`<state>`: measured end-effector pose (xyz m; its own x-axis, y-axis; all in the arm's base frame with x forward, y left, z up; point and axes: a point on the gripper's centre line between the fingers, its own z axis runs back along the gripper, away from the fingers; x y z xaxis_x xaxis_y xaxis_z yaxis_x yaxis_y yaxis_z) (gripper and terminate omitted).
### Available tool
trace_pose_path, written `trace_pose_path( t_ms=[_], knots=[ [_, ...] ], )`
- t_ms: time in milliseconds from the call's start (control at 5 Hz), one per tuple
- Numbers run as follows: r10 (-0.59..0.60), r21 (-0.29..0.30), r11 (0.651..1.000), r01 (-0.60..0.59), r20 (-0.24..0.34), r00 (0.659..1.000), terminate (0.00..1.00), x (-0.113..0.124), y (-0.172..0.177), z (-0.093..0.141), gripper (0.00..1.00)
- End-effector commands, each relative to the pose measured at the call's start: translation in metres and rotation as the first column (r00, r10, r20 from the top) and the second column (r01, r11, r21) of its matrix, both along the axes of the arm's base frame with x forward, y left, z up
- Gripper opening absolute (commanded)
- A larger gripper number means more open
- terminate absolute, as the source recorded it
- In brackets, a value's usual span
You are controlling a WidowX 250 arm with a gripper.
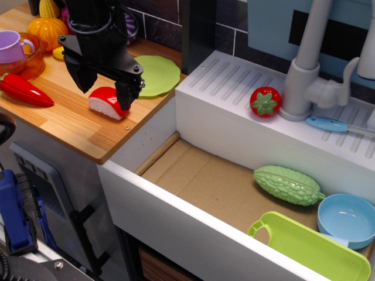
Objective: Put sushi on plate
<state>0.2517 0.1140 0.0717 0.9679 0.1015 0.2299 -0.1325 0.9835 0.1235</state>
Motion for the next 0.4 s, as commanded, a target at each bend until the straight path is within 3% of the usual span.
trace_pose_path(
  t_ms=[0,200],
  knots=[
    [0.000,0.000,1.000,0.000,0.000,1.000,0.00,0.0000,0.0000,0.0000,1.00],
    [-0.229,0.075,0.970,0.230,-0.017,0.973,0.00,0.0022,0.0036,0.0084,1.00]
  ],
)
